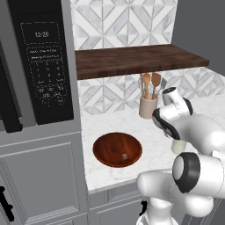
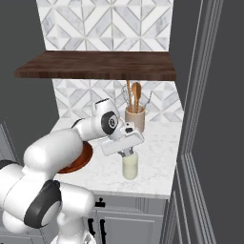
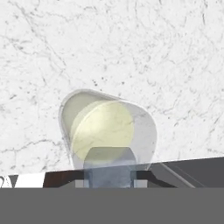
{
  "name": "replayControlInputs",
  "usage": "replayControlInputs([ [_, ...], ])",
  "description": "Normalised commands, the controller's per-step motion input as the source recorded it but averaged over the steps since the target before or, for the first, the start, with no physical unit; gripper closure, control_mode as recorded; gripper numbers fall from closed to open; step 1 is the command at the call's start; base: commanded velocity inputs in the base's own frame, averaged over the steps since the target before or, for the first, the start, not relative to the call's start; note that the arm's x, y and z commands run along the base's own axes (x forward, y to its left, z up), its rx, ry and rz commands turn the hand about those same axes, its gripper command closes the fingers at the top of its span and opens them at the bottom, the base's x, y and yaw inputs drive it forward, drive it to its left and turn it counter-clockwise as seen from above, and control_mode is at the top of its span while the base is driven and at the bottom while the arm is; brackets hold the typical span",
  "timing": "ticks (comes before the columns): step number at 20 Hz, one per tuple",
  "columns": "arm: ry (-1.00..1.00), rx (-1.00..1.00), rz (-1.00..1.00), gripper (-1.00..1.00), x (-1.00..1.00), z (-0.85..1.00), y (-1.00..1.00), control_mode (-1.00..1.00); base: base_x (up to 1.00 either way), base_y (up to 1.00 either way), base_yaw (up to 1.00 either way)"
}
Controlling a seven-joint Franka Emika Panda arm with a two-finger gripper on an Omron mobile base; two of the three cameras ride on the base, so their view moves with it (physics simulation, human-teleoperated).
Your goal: Grab a lemon wedge from the fridge and one ice cube from the ice bowl, and put them in the glass of lemonade.
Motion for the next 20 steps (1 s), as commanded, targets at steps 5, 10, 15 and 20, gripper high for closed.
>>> replayControlInputs([
  [5,0.00,0.00,0.00,1.00,0.11,-0.18,0.00,-1.00,0.00,0.00,0.00],
  [10,0.00,0.00,0.00,1.00,0.08,0.00,0.00,-1.00,0.00,0.00,0.00],
  [15,0.00,0.00,0.00,1.00,0.00,0.15,0.00,-1.00,0.00,0.00,0.00],
  [20,0.00,0.00,0.00,1.00,0.13,-0.08,-0.01,-1.00,0.00,0.00,0.00],
])
